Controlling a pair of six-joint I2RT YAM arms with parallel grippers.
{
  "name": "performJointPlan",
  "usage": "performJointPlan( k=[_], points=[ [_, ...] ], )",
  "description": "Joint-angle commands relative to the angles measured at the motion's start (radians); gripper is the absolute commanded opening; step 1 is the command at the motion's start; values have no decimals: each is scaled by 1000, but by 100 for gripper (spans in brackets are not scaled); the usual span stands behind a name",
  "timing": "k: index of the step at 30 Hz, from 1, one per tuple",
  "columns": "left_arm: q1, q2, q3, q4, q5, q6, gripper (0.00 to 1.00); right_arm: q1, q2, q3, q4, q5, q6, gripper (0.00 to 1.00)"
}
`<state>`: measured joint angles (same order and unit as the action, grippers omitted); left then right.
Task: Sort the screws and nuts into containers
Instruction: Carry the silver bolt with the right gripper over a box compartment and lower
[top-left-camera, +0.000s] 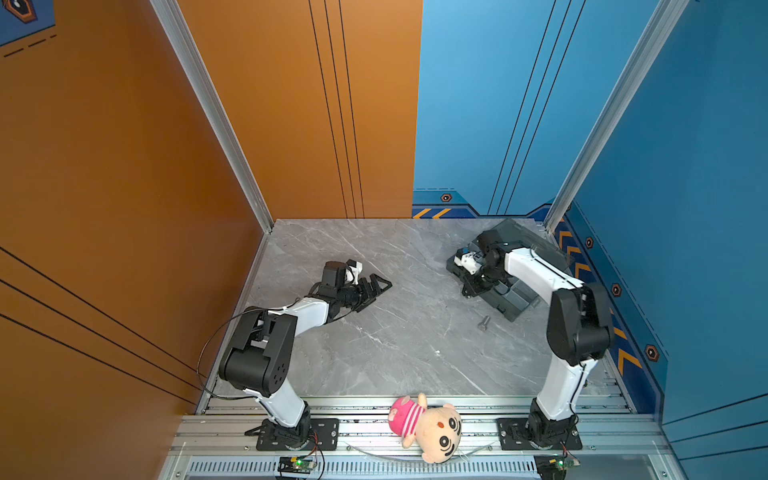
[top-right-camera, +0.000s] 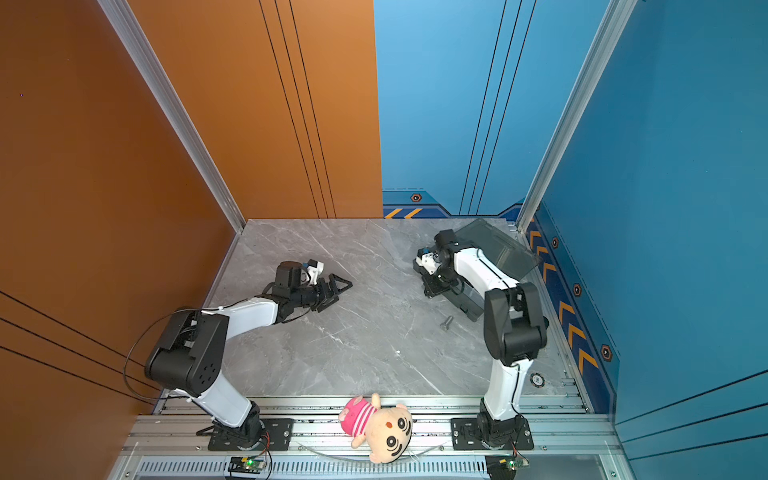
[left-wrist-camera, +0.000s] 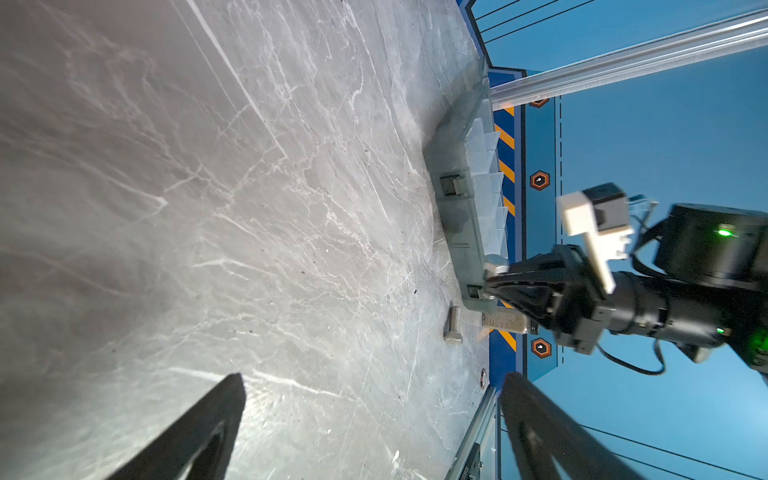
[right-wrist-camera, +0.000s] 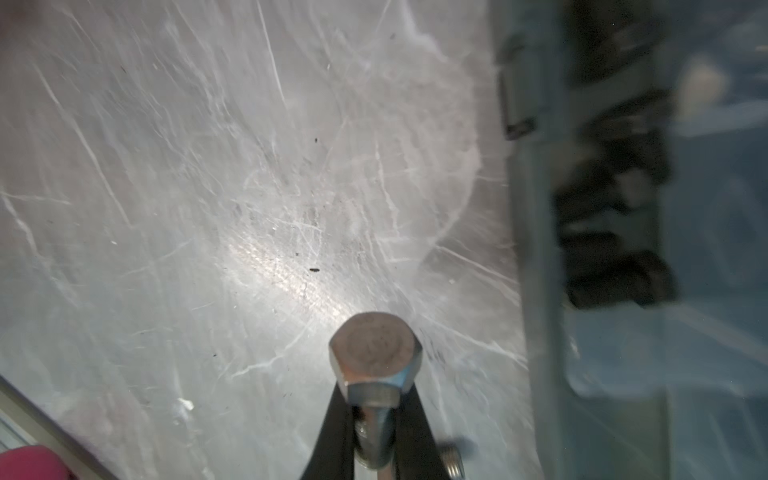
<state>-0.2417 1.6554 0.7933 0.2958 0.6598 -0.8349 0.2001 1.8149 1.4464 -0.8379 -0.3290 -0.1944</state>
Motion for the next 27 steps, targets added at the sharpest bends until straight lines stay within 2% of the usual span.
performJointPlan(
  k=[1,3,7,13,20,27],
  points=[
    [9,11,11,12,21,19,98,-36,-98,-39,10,-28,151,0],
    [9,14,16,11,29,17,98,-72,-139,-68,13,-11,192,0],
    [11,15,18,12,27,16,98,-134,-199,-131,16,100,268,0],
    [11,14,15,12,27,14,98,-204,-221,-191,28,199,383,0],
    [10,14,16,12,23,14,98,-250,-192,-222,60,213,441,0],
    [6,18,18,12,21,13,98,-275,-155,-221,65,204,411,0]
  ],
)
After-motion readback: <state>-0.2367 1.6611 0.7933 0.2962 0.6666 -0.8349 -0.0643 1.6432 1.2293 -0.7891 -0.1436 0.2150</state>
